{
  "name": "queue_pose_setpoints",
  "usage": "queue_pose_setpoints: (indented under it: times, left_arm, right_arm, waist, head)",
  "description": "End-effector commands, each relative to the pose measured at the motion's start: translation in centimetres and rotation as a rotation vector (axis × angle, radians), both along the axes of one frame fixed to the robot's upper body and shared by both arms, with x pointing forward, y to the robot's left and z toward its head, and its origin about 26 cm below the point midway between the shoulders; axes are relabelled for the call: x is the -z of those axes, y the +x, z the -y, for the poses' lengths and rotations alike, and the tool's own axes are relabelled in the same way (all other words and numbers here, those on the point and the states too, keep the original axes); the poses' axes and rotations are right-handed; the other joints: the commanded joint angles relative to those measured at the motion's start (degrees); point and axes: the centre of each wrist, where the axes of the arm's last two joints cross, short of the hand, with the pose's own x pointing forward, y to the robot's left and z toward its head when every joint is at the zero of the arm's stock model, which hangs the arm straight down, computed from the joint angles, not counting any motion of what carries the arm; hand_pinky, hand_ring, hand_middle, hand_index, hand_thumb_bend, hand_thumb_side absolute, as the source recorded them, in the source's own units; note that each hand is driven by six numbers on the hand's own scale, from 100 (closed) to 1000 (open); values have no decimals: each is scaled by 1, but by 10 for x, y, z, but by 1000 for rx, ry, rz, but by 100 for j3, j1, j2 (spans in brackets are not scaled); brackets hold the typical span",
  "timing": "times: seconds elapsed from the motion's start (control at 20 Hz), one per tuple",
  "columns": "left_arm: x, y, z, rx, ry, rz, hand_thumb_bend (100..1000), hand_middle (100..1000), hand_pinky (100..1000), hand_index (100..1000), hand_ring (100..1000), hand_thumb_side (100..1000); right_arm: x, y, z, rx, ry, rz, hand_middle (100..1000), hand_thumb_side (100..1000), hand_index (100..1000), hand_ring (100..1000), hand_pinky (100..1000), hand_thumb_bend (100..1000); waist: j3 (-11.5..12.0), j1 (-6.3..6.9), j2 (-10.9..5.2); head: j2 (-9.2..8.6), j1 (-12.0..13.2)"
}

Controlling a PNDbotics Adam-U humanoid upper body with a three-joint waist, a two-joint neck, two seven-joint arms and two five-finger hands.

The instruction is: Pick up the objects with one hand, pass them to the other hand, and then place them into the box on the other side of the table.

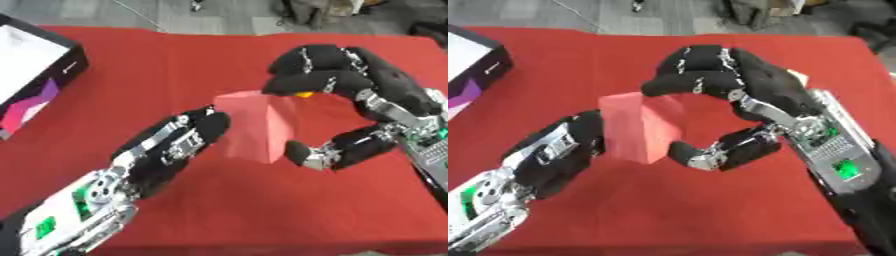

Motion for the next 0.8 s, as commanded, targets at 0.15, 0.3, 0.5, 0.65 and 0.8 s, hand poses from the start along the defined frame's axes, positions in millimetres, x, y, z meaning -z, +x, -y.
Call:
queue_pose_setpoints:
  times: [0.15, 0.3, 0.5, 0.65, 0.8]
  left_arm:
    - [-7, -5, 8, 49, -12, 12, 580, 971, 1000, 735, 921, 719]
    - [-9, -7, 14, 82, -10, 14, 560, 966, 1000, 734, 914, 706]
    - [-11, -9, 20, 131, -14, 19, 577, 963, 1000, 730, 912, 715]
    - [-12, -10, 24, 177, -17, 28, 597, 964, 1000, 731, 914, 725]
    - [-13, -11, 26, 216, -17, 38, 667, 966, 1000, 733, 916, 709]
  right_arm:
    - [-10, -3, -5, -26, 4, 30, 354, 100, 887, 655, 743, 100]
    - [-9, -4, -8, -32, -6, 22, 352, 100, 886, 655, 744, 100]
    - [-8, -4, -9, -24, -16, 11, 349, 100, 884, 654, 747, 100]
    - [-7, -4, -9, -14, -24, 2, 347, 100, 884, 654, 750, 100]
    - [-6, -5, -10, -10, -30, -4, 345, 100, 883, 654, 754, 100]
  waist:
    - [1, 3, -88]
    - [8, -7, -89]
    - [7, -10, -89]
    - [8, -8, -90]
    - [9, -6, -90]
  head:
    - [-10, -8]
    - [-6, -11]
    - [-5, -8]
    - [-5, -8]
    - [-5, -17]
